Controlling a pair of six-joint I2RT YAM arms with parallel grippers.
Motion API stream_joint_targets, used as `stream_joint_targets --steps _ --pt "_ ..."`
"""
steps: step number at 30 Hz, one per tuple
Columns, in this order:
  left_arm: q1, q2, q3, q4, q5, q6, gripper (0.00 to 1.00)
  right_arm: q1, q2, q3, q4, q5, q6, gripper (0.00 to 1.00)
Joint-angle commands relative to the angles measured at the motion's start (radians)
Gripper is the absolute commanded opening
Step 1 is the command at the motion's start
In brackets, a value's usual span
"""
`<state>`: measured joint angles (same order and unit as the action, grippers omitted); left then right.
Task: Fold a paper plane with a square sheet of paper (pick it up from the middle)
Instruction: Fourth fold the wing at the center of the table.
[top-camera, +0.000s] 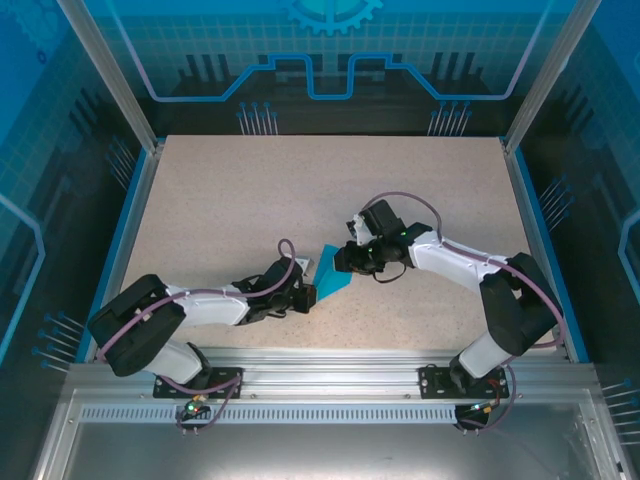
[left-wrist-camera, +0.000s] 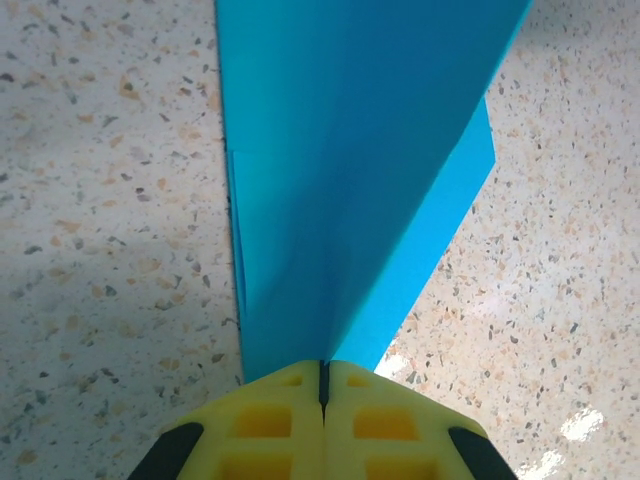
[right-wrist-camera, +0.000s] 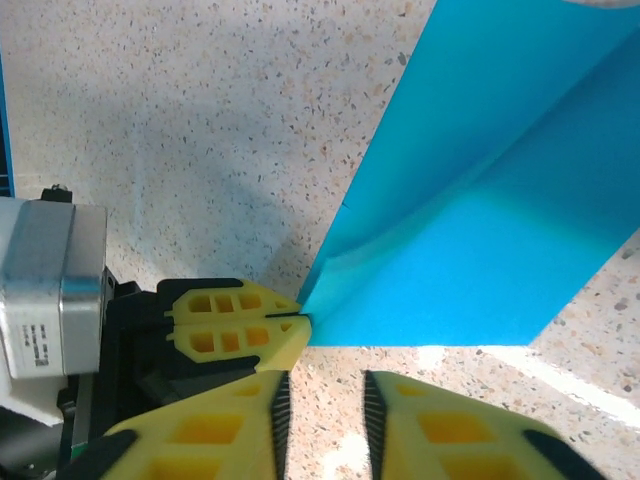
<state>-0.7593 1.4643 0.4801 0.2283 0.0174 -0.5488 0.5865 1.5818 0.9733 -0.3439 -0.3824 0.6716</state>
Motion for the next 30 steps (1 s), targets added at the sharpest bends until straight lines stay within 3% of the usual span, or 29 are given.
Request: stream_joint_targets --steps 1,5,19,25,30 --pt "0.025 -0.002 -0.024 0.059 0.080 -0.042 0.01 0.011 0.046 0.003 0.022 -0.041 -0.011 0.22" --pt "0.038 0.011 -0.030 0.061 0.088 -0.055 0.00 0.035 0.121 0.058 0.023 -0.046 -0.012 0.17" --pt "0.062 0.031 -0.027 0.055 0.100 -0.074 0.02 0.050 0.293 0.170 0.057 -0.081 0.005 0.13" --pt "0.063 0.001 -0.032 0.019 0.078 -0.073 0.17 0.047 0.318 0.185 0.040 -0.053 0.005 0.13" --pt "0.062 -0.037 -0.037 -0.014 0.086 -0.052 0.21 0.039 0.314 0.182 0.026 -0.039 0.000 0.13"
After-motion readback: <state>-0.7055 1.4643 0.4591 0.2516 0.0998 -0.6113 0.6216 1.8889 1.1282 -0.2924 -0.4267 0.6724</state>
